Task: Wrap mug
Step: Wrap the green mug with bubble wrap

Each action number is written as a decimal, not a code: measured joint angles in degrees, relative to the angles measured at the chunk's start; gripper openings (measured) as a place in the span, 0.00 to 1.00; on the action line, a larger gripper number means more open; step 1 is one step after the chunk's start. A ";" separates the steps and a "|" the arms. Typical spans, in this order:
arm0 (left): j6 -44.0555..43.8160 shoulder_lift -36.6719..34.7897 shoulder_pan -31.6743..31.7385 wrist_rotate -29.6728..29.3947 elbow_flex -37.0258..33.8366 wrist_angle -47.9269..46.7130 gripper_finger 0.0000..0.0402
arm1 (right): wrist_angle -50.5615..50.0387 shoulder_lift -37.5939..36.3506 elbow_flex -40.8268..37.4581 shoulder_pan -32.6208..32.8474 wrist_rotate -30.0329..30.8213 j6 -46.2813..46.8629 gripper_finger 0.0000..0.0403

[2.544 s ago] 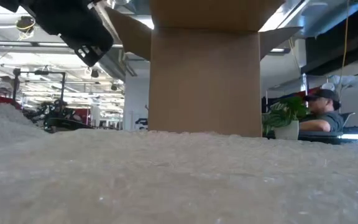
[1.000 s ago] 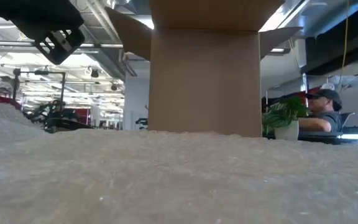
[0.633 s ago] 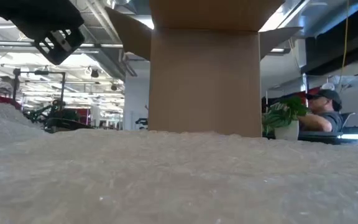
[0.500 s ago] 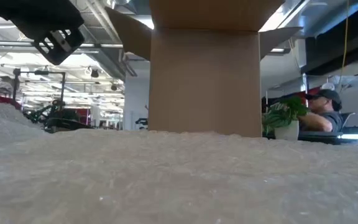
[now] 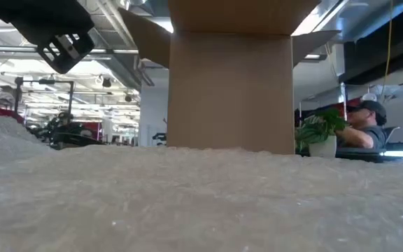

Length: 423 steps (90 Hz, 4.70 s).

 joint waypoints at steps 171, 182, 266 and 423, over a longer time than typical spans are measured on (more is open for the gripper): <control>-4.62 0.00 0.73 -0.15 -0.04 -0.28 0.00 | 21.73 -5.28 -19.08 -2.23 -0.18 -7.62 0.25; -4.33 -0.01 0.75 -0.15 -0.04 -0.28 0.00 | 22.51 -5.55 -19.05 -2.75 -0.30 -9.58 0.08; -3.00 -1.36 0.87 -0.21 -0.04 -8.79 0.00 | 5.20 -1.37 2.79 -24.68 -4.15 -36.59 0.00; -6.81 -10.97 -7.32 -10.73 -0.22 -20.96 0.00 | 11.35 39.51 42.87 -46.93 -4.20 -78.07 0.13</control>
